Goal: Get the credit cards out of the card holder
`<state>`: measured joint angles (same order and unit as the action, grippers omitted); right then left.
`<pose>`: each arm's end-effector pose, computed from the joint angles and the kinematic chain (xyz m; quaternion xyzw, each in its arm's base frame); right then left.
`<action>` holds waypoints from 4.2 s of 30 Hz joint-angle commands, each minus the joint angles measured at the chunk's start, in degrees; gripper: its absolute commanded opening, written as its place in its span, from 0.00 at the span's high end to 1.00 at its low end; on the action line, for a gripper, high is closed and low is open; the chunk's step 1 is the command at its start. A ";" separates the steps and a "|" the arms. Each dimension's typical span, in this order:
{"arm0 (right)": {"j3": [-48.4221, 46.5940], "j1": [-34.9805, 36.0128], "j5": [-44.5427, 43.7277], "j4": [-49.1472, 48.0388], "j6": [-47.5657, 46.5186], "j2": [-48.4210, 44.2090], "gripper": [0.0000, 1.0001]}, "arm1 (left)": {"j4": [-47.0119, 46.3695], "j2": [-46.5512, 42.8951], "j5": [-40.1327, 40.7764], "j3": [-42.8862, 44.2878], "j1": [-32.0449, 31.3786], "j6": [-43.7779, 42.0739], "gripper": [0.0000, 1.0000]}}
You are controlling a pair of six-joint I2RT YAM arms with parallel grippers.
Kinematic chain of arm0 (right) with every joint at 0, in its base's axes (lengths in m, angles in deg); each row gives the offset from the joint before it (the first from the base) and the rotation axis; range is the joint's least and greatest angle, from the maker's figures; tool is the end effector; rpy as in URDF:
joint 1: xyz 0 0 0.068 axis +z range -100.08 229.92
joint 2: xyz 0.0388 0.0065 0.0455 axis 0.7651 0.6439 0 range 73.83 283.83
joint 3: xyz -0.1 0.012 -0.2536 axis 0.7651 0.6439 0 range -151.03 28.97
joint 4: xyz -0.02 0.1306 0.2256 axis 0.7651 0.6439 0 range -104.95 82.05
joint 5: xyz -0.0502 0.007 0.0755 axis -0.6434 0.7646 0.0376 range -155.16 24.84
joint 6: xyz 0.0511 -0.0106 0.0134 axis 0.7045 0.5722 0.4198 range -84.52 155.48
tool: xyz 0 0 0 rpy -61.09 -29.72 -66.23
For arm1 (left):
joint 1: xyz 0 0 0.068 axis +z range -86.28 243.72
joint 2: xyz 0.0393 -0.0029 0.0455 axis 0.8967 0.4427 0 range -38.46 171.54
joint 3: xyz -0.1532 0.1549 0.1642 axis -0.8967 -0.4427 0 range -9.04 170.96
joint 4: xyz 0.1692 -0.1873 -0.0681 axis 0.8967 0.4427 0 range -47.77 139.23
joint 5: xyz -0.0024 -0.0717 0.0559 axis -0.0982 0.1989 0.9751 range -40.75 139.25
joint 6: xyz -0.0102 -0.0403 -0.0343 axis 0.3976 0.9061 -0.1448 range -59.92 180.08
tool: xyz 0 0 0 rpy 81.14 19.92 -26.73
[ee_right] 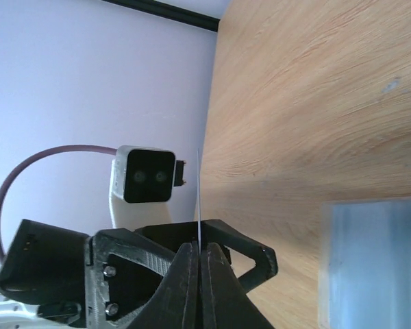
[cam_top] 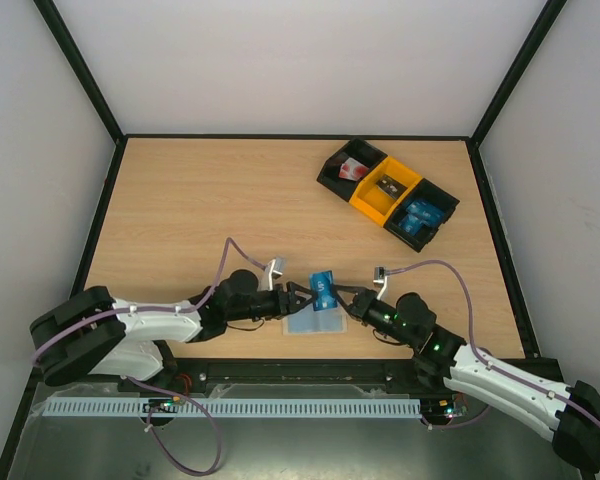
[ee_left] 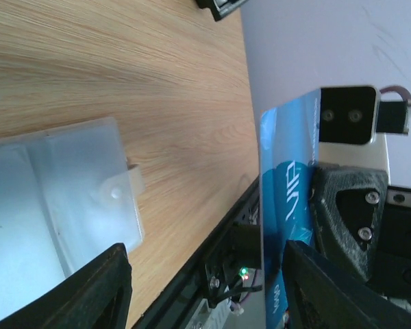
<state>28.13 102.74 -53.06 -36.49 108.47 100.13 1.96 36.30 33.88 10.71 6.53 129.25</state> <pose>0.0780 0.1151 0.1720 0.0564 0.7282 0.6393 0.2405 0.1249 -0.2111 0.1744 -0.0006 0.7891 -0.5878 0.1785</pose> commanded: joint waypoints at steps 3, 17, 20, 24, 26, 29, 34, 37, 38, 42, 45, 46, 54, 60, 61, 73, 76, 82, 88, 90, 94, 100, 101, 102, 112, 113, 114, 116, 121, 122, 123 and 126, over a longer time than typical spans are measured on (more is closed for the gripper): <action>2.05 -0.26 2.17 -6.01 2.71 -0.05 0.98 | -10.82 -0.22 -3.36 -2.58 0.24 3.04 0.46; 3.64 -0.21 4.45 -7.72 2.22 0.79 0.98 | -21.18 2.31 -6.59 -4.57 0.32 5.94 0.97; 3.45 -0.23 5.34 -5.73 0.23 0.03 0.95 | -20.42 1.46 -6.54 -5.32 0.49 4.77 0.97; 2.45 -0.26 5.19 -1.53 -1.79 -3.22 0.82 | -19.67 0.45 -7.56 -6.29 1.12 3.57 0.97; 0.93 -0.25 5.04 2.90 -4.09 -5.20 0.74 | -18.91 -0.18 -8.87 -6.45 1.49 2.64 0.97; -2.32 -0.21 4.73 11.07 -8.48 -7.48 0.65 | -16.31 -2.12 -10.67 -6.65 1.81 0.71 0.97; -8.72 -0.25 6.25 22.20 -16.55 -8.39 0.60 | -6.38 -7.80 -12.64 -6.13 1.86 -4.12 0.97; -13.12 -0.21 8.16 27.44 -21.80 -7.06 0.59 | 1.21 -11.92 -14.39 -5.23 1.98 -8.25 0.97; -14.79 -0.25 9.22 28.91 -23.43 -6.40 0.59 | 4.37 -13.33 -15.05 -4.74 1.99 -10.06 0.97; -20.99 -0.26 8.66 36.04 -28.28 -4.33 0.60 | 15.77 -17.64 -16.81 -2.15 2.00 -16.37 0.97; -23.42 -0.26 11.97 36.78 -29.86 -2.47 0.60 | 20.19 -19.82 -19.27 -1.05 2.02 -19.03 0.97; -24.47 -0.26 12.65 37.64 -30.47 -1.59 0.60 | 20.90 -20.51 -20.11 -0.79 2.00 -19.61 0.97; -26.92 -0.20 25.16 34.62 -32.70 5.11 0.55 | 23.35 -24.39 -26.22 -0.21 1.99 -22.26 0.97; -24.70 -0.26 29.28 30.18 -32.04 9.46 0.56 | 24.56 -23.49 -27.28 0.23 1.98 -23.95 0.98; -24.20 -0.21 30.29 28.95 -31.58 10.27 0.57 | 24.56 -23.17 -27.52 0.23 1.99 -24.22 0.97; -22.45 -0.26 31.94 26.29 -32.65 13.86 0.71 | 25.25 -22.60 -29.56 0.50 1.99 -26.29 0.97; -21.88 -0.25 32.84 25.40 -32.66 13.45 0.84 | 24.92 -22.50 -29.61 0.55 1.99 -26.29 0.97; -20.09 -0.26 34.72 24.06 -32.41 12.62 0.97 | 25.19 -22.06 -30.01 0.75 1.98 -26.64 0.98; -19.43 -0.26 35.42 22.47 -31.34 11.95 0.98 | 26.98 -22.14 -28.58 1.40 1.99 -26.82 0.95; -19.19 -0.21 34.36 21.54 -30.52 10.85 0.98 | 28.50 -22.31 -27.16 2.08 2.10 -26.85 0.80; -18.48 -0.26 30.00 19.74 -28.68 9.87 0.98 | 33.99 -23.54 -21.30 3.97 2.46 -27.35 0.32; -17.76 -0.19 22.74 17.71 -25.48 10.59 0.98 | 41.99 -27.56 -9.99 6.27 3.98 -27.46 0.00; -17.94 -0.25 21.03 17.53 -25.04 10.73 0.98 | 42.26 -28.54 -8.88 6.19 4.26 -27.04 0.00; -18.24 -0.26 19.17 17.57 -24.66 10.92 0.98 | 43.00 -29.75 -7.61 6.26 4.60 -26.72 0.00; -21.54 -0.30 -9.16 19.09 -16.76 14.78 0.98 | 49.56 -38.74 6.89 5.09 5.37 -25.83 0.00; -21.70 -0.34 -12.85 19.71 -15.90 14.62 0.98 | 49.92 -39.29 7.27 4.78 5.39 -25.65 0.00; -21.75 -0.35 -16.56 19.97 -15.12 14.19 0.98 | 50.01 -39.72 7.55 4.40 5.35 -25.41 0.00; -21.75 -0.43 -23.98 20.12 -14.29 13.26 0.98 | 50.25 -40.50 8.12 3.64 5.40 -25.13 0.00; -24.09 -2.71 -39.84 22.21 -14.55 12.85 0.98 | 51.17 -40.53 9.66 3.28 5.45 -24.81 0.00; -24.85 -3.07 -42.42 22.60 -15.09 12.91 0.98 | 51.17 -40.45 9.66 3.16 5.47 -24.49 0.00; -25.43 -3.48 -45.52 22.75 -15.74 12.97 0.98 | 51.25 -40.40 9.78 2.95 5.50 -24.05 0.00; -27.39 -5.81 -50.05 22.34 -18.73 13.78 0.98 | 50.54 -40.55 9.68 1.56 5.49 -22.41 0.00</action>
<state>4.42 99.22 -88.69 -14.88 92.56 113.68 52.12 -3.94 42.42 14.07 11.67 104.72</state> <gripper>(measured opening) 0.022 0.997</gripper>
